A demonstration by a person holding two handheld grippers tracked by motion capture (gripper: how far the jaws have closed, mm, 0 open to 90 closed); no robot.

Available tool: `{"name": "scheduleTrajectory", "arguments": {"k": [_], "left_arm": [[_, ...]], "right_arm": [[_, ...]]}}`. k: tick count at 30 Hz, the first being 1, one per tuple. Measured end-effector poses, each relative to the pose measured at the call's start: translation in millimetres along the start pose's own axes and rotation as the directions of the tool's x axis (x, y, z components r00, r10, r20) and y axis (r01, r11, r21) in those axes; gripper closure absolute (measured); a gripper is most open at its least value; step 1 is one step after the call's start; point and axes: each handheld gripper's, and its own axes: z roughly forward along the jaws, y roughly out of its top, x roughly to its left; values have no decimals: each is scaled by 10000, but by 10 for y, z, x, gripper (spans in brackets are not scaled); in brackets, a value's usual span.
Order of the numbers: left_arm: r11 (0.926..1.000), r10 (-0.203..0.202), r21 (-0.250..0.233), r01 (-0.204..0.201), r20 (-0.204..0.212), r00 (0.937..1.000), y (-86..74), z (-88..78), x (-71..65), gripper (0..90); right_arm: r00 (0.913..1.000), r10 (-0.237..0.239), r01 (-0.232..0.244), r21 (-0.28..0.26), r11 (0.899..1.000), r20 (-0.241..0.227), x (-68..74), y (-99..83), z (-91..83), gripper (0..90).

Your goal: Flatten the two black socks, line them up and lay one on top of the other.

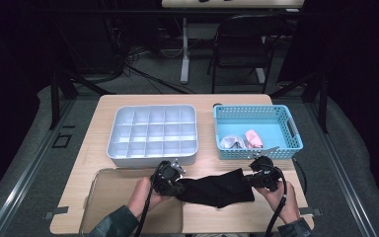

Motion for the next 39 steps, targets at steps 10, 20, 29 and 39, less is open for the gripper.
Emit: {"name": "scheduleTrajectory", "arguments": {"k": [10, 20, 29, 39], "left_arm": [[9994, 44, 342, -74, 867, 9962, 84, -198, 180, 826], [9974, 182, 670, -257, 1101, 9938, 137, -169, 303, 808], [9957, -403, 845, 367, 417, 9983, 107, -142, 369, 446], [9900, -1363, 386, 1355, 195, 9905, 10, -184, 384, 411]], "right_arm": [[9999, 110, -112, -212, 9997, -71, 46, -2, -199, 825], [9984, 434, -408, 671, 9969, -369, 96, -71, -190, 826], [9965, 766, -808, 1588, 9840, 329, -81, -288, 196, 825], [9970, 533, -597, 1198, 9910, 554, -91, -292, 235, 741]]}}
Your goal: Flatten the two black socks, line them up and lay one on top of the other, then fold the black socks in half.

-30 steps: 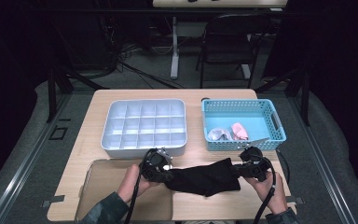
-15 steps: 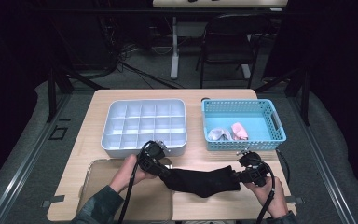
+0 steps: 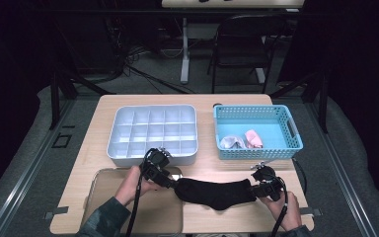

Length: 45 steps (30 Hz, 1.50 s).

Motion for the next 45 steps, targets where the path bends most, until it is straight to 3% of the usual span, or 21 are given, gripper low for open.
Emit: {"name": "scheduleTrajectory", "arguments": {"k": [4, 5, 10, 14, 20, 24, 25, 26, 27, 32, 40, 41, 45], "left_arm": [[9998, -180, -128, 179, -123, 9998, -24, 27, -28, 393], [9998, -192, -72, 191, -111, 9998, -26, 40, -37, 380], [9993, -333, 191, 333, -15, 9994, -44, 110, -56, 378], [9984, -435, 364, 432, 101, 9990, -59, 146, -50, 393], [9980, -625, -41, 625, 122, 9980, -72, 154, -22, 420], [9972, -720, -189, 726, 283, 9970, -73, 176, -37, 413], [9971, -717, -223, 726, 354, 9968, -77, 179, -47, 408], [9973, -689, -231, 698, 350, 9970, -78, 186, -65, 407], [9975, -666, -203, 674, 353, 9972, -78, 196, -86, 402], [9983, -566, 135, 561, 340, 9978, -83, 287, -135, 418], [9987, -471, 210, 465, 318, 9984, -86, 330, -160, 431], [9988, -464, 176, 459, 326, 9984, -86, 335, -162, 579], [9993, -331, 158, 326, 328, 9989, -81, 351, -176, 653]], "right_arm": [[9995, 53, -35, -562, 9984, 321, -23, 0, -56, 648], [9996, 172, -162, -458, 9988, 220, -35, 4, -46, 625], [9999, 38, -39, -20, 10000, -96, -41, 30, 66, 653], [10000, -5, 5, 70, 10000, -55, -5, 45, 95, 693], [9990, -21, 21, 1, 10000, 442, -10, 49, 101, 707], [9993, 277, -274, -109, 9996, 262, -35, 32, 105, 698], [9991, 328, -326, -88, 9994, 259, -46, 27, 104, 698], [9976, 669, -662, -342, 9972, 199, -36, 18, 120, 696], [9985, 499, -496, -109, 9987, 246, -53, 24, 106, 696], [9982, 601, -601, -172, 9980, 9, -75, 19, 111, 689], [9983, 589, -588, -159, 9981, 21, -73, 20, 110, 669], [9989, 466, -465, -48, 9989, 83, -69, 23, 107, 704], [9975, 677, -679, -86, 9977, -180, -74, 16, 107, 756]]}}
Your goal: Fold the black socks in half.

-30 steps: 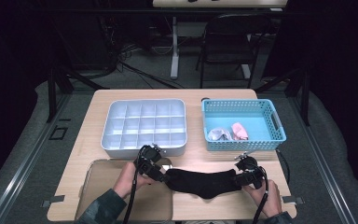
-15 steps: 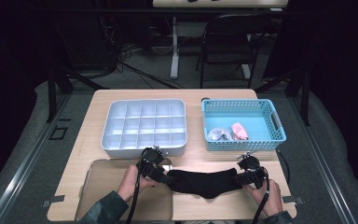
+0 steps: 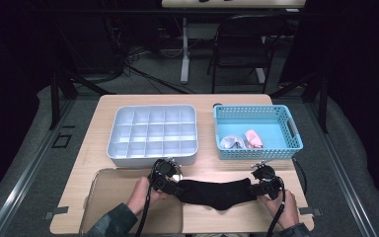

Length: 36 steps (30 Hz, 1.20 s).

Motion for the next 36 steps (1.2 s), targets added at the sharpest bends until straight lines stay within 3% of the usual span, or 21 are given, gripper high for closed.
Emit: {"name": "scheduleTrajectory", "arguments": {"k": [7, 15, 18, 19, 26, 27, 32, 33, 36], "left_arm": [[9998, 183, -122, -183, 3, 9998, 5, 28, -32, 769], [9992, 237, -312, -235, 57, 9997, 16, 60, -55, 818], [9975, 277, -655, -272, 69, 9996, 31, 103, -67, 828], [9975, 277, -655, -272, 69, 9996, 31, 103, -67, 828], [9973, 276, -684, -272, 55, 9996, 43, 130, -73, 828], [9972, 265, -706, -260, 53, 9996, 46, 137, -73, 828], [9966, 275, -786, -265, 115, 9996, 68, 171, -85, 828], [9962, 302, -822, -302, -21, 9995, 73, 178, -95, 827], [9964, 335, -787, -324, 125, 9994, 80, 190, -104, 827]], "right_arm": [[9986, 303, -305, -44, 9995, -423, -92, -18, -33, 800], [9950, 633, -642, -87, 9979, -767, -151, -39, -50, 813], [9938, 703, -708, -28, 9975, -861, -174, -40, -61, 815], [9849, 962, -1047, -530, 9931, -1438, -262, -47, -215, 815], [9849, 962, -1047, -530, 9931, -1438, -262, -47, -215, 816], [9787, 973, -1134, -811, 9902, -1807, -266, -49, -312, 816], [9690, 799, -1092, -1151, 9873, -2337, -207, -33, -420, 816], [9687, 718, -1024, -1195, 9875, -2376, -189, -27, -432, 816], [9692, 596, -929, -1309, 9870, -2388, -132, -11, -465, 816]]}}
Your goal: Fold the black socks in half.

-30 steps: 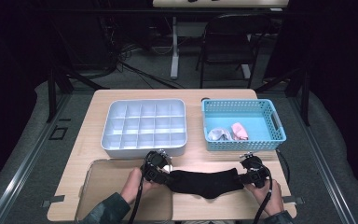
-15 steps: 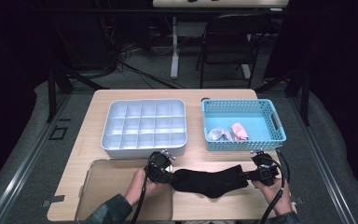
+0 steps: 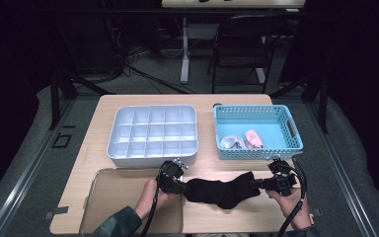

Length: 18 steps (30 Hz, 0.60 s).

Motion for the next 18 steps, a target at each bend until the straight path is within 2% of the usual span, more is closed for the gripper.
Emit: {"name": "scheduleTrajectory", "arguments": {"k": [10, 18], "left_arm": [[10000, 66, 0, -66, 27, 10000, 19, 7, 2, 823], [9999, 144, 34, -145, 86, 9999, 45, 44, -20, 824]], "right_arm": [[9993, -352, 350, -154, 9993, -112, 111, 44, -25, 816], [9982, -603, 602, -230, 9979, -64, 181, 71, -115, 816]]}}
